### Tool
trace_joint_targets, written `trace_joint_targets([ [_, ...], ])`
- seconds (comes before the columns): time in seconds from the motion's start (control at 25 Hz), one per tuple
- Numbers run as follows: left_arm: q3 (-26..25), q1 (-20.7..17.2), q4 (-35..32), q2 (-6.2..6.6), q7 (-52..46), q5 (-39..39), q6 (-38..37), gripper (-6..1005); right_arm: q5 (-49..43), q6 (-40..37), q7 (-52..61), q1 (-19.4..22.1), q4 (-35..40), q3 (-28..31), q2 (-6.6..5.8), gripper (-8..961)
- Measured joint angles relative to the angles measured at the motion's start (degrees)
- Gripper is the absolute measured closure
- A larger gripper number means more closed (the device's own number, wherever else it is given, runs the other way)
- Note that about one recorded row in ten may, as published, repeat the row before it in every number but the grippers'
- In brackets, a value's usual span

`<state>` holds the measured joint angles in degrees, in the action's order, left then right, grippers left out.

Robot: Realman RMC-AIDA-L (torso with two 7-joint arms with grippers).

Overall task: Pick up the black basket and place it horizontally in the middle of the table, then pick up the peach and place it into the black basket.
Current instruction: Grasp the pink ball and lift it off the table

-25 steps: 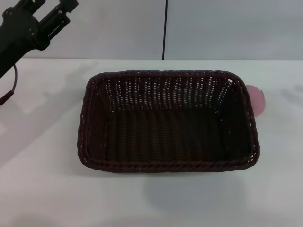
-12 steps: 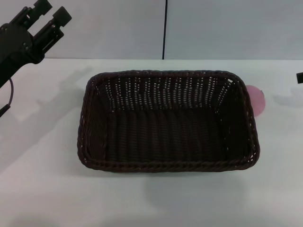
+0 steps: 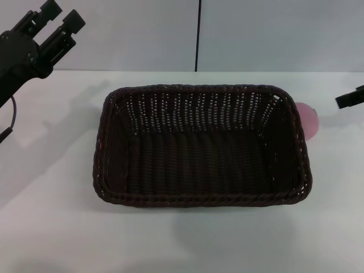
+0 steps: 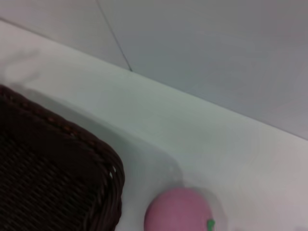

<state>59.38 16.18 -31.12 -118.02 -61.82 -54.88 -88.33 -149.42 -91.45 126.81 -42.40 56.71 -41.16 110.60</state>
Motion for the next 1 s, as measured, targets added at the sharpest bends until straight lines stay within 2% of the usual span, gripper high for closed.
trace_joint_targets([
  [0.52, -0.59, 0.45, 1.42, 0.07, 0.87, -0.23, 0.32, 331, -1.08, 6.02, -2.85, -0.20, -2.59, -11.53, 4.22, 310],
  [1.0, -0.58, 0.17, 2.31, 0.07, 0.91, -0.12, 0.01, 331, -1.54, 9.20, -2.89, -0.37, -4.75, -12.50, 5.15, 346],
])
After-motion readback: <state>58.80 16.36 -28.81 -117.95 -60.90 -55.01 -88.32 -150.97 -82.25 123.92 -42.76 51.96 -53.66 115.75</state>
